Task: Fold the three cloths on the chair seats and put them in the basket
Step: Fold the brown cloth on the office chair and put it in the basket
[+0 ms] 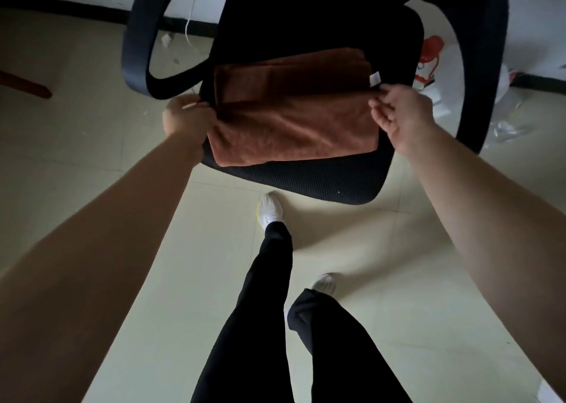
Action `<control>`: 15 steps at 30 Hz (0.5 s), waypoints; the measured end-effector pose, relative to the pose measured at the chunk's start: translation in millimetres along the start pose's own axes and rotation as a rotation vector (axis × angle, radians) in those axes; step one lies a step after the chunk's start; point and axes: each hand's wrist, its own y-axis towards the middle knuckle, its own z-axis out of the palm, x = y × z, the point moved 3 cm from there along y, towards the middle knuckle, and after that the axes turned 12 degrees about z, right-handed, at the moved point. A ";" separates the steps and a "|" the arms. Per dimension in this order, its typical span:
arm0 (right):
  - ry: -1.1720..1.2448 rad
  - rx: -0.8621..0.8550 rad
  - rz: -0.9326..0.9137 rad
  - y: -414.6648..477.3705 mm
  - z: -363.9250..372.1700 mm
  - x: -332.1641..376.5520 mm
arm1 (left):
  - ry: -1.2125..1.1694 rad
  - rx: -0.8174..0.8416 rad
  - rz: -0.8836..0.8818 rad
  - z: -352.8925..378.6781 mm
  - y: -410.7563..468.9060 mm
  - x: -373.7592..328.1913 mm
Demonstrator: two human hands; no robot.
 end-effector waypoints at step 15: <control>-0.722 -0.383 -0.495 87.8 45.0 53.9 | 0.630 -0.047 0.512 60.3 93.3 -25.2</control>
